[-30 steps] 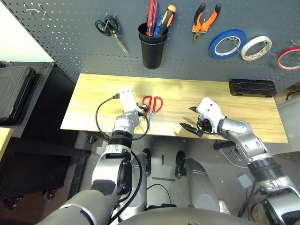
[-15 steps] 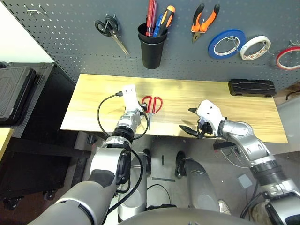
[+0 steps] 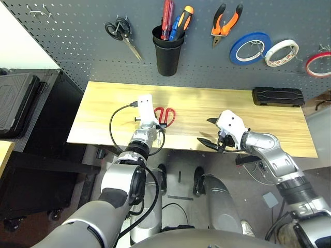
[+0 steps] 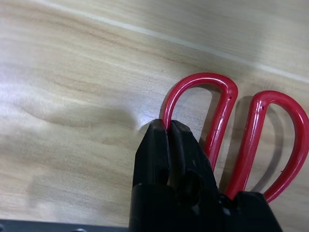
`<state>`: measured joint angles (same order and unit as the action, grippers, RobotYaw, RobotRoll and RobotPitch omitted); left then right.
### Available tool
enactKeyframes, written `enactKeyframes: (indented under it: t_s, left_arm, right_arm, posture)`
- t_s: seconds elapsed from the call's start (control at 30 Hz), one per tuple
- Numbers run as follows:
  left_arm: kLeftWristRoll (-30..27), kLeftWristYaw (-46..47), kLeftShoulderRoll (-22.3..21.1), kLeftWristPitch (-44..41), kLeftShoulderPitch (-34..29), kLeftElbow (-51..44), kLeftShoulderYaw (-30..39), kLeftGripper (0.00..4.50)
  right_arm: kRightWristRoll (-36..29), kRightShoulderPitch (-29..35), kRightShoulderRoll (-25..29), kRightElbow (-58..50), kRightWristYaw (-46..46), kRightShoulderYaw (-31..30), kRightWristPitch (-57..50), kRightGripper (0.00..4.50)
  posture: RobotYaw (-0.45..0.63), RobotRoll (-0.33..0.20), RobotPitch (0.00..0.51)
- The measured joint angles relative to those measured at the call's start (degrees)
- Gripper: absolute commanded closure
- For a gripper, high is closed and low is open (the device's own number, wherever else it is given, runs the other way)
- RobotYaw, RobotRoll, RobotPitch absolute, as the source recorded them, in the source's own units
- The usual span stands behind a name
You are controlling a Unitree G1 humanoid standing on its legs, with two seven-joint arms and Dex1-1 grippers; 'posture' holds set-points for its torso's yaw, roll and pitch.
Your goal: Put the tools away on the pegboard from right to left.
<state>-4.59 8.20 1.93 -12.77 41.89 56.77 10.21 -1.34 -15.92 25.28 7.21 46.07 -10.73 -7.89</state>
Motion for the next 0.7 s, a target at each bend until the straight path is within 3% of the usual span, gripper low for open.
enactKeyframes:
  t_s: [0.43, 0.7]
  left_arm:
    - [-2.02, -2.88, 1.72, -9.58, -22.43, -47.22, -4.65, 4.48]
    - [-2.94, -5.22, -0.64, -10.60, -27.45, -63.24, -4.46, 4.48]
  right_arm:
    - [-5.10, -6.62, -1.33, 8.61, 2.32, 3.36, 7.17, 0.00]
    - [-9.62, -10.28, -1.37, 13.46, 6.29, 6.86, 10.39, 0.00]
  posture:
    - [0.23, 0.000, 0.251]
    - [0.31, 0.000, 0.224]
